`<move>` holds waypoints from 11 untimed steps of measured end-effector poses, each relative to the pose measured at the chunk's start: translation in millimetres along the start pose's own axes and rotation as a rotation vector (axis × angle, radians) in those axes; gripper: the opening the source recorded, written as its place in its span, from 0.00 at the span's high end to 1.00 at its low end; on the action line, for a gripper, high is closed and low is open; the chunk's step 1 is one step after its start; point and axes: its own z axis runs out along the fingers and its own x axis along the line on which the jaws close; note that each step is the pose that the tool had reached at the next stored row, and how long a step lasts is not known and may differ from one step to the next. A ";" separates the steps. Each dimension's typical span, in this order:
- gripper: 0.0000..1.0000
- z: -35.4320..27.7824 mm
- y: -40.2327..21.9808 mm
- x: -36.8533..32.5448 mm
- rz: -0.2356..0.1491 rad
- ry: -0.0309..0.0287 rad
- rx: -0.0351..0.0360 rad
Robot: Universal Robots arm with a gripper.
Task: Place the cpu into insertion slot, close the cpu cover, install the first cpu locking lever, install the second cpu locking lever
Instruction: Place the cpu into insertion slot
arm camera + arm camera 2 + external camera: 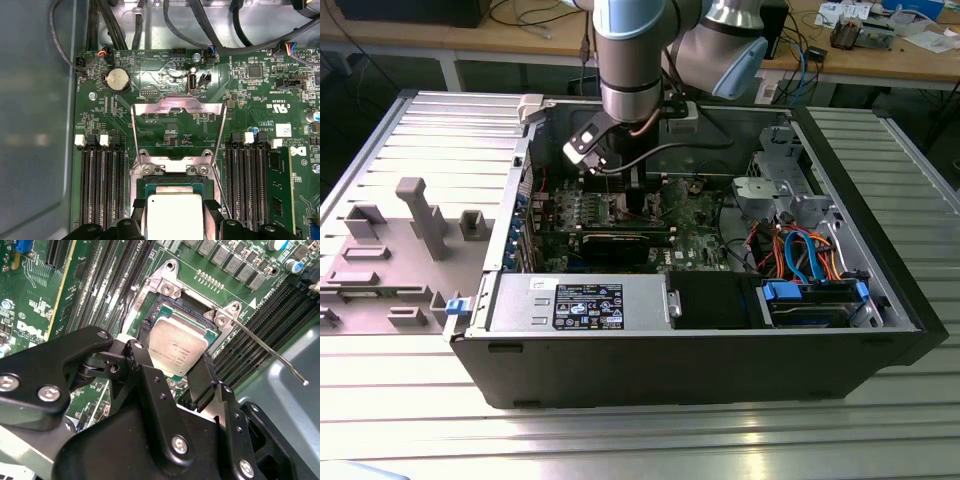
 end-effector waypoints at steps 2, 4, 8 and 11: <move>0.46 0.4 -0.1 -0.1 0.000 -0.0018 0.0001; 0.46 1.1 -0.2 -0.1 0.000 -0.0046 0.0000; 0.46 4.6 -0.4 -0.2 0.000 -0.0051 -0.0001; 0.46 6.4 -0.6 -0.2 0.001 -0.0052 -0.0001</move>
